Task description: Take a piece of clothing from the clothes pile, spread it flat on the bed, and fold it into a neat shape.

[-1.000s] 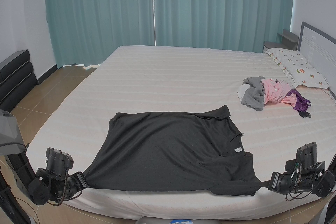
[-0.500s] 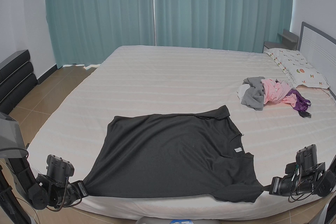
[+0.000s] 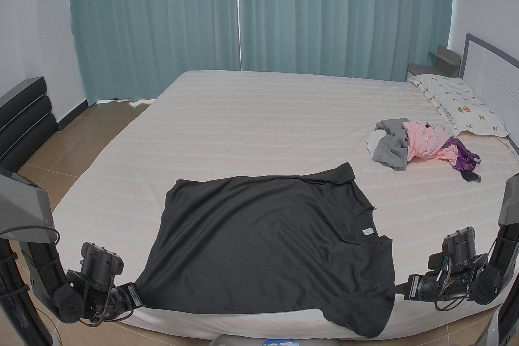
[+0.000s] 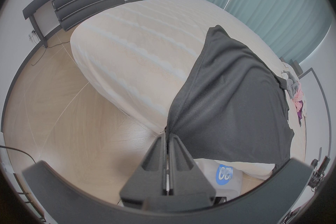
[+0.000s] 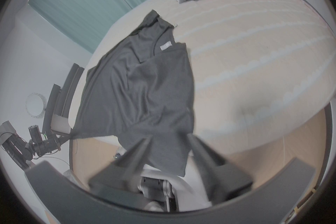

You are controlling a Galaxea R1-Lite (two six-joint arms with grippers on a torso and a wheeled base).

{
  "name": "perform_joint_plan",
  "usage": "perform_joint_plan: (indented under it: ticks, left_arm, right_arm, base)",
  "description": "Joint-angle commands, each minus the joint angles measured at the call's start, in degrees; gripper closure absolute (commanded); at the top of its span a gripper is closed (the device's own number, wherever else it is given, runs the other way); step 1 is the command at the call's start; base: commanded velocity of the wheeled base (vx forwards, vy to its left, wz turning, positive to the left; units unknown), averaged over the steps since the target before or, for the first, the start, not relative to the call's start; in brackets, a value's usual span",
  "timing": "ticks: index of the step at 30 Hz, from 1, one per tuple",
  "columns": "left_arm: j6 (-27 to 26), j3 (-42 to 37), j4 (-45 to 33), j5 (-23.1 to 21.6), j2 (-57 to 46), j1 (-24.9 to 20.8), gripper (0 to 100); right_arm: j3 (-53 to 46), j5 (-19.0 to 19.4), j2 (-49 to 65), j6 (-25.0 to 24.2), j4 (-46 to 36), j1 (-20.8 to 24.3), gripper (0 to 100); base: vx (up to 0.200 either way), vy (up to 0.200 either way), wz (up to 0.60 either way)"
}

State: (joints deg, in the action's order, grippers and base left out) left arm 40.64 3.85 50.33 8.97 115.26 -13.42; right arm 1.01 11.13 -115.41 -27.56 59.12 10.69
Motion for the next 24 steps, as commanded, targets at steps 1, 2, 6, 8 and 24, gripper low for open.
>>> perform_joint_plan:
  ticks: [1, 2, 6, 8, 24]
  left_arm:
    - [0.0, 0.2, 2.7, 0.0, 3.8, -0.2, 100]
    - [0.0, 0.2, 2.9, 0.0, 4.2, -0.2, 100]
    - [-0.1, 0.1, 4.1, 0.0, 5.1, -0.2, 100]
    - [-0.1, 0.0, 4.5, 0.0, 5.3, -0.1, 100]
    - [0.2, -0.8, 4.5, 0.0, 5.3, 0.0, 100]
  right_arm:
    - [-1.0, -0.1, -7.7, -0.6, 6.6, -0.6, 0]
    - [-1.0, -0.1, -8.3, -0.6, 7.9, -0.7, 0]
    - [-0.8, -0.1, -10.6, -0.5, 10.8, -2.1, 0]
    - [-0.2, -0.1, -12.1, -0.6, 11.7, -2.7, 0]
    - [-1.0, -0.2, -20.5, -1.0, 24.6, -5.2, 100]
  base:
    - [0.000, 0.000, 0.00]
    - [0.000, 0.000, 0.00]
    - [0.000, 0.000, 0.00]
    - [0.000, 0.000, 0.00]
    - [0.000, 0.000, 0.00]
